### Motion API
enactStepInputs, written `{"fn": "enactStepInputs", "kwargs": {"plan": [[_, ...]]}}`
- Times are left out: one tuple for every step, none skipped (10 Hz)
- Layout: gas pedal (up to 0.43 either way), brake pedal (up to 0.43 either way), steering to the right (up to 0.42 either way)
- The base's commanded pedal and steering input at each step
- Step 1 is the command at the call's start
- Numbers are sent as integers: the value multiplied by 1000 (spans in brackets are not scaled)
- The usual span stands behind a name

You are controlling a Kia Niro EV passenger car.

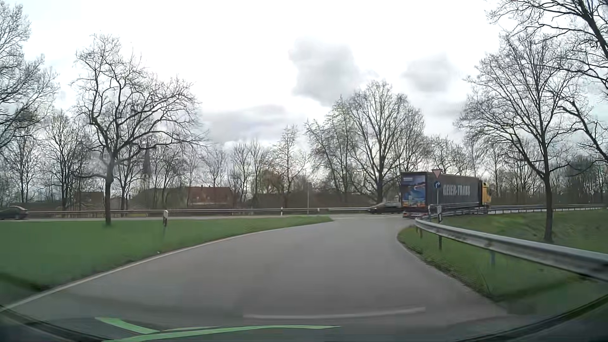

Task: Follow the waypoints while adhering to traffic rules and regulations

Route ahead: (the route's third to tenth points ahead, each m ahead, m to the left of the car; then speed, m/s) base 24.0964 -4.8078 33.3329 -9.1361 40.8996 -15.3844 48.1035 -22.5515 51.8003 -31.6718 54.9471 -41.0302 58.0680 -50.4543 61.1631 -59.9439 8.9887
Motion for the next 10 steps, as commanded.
{"fn": "enactStepInputs", "kwargs": {"plan": [[0,0,39],[0,0,41],[0,0,45],[0,0,47],[0,0,47],[0,0,48],[0,0,49],[0,0,50],[0,0,54],[0,0,60]]}}
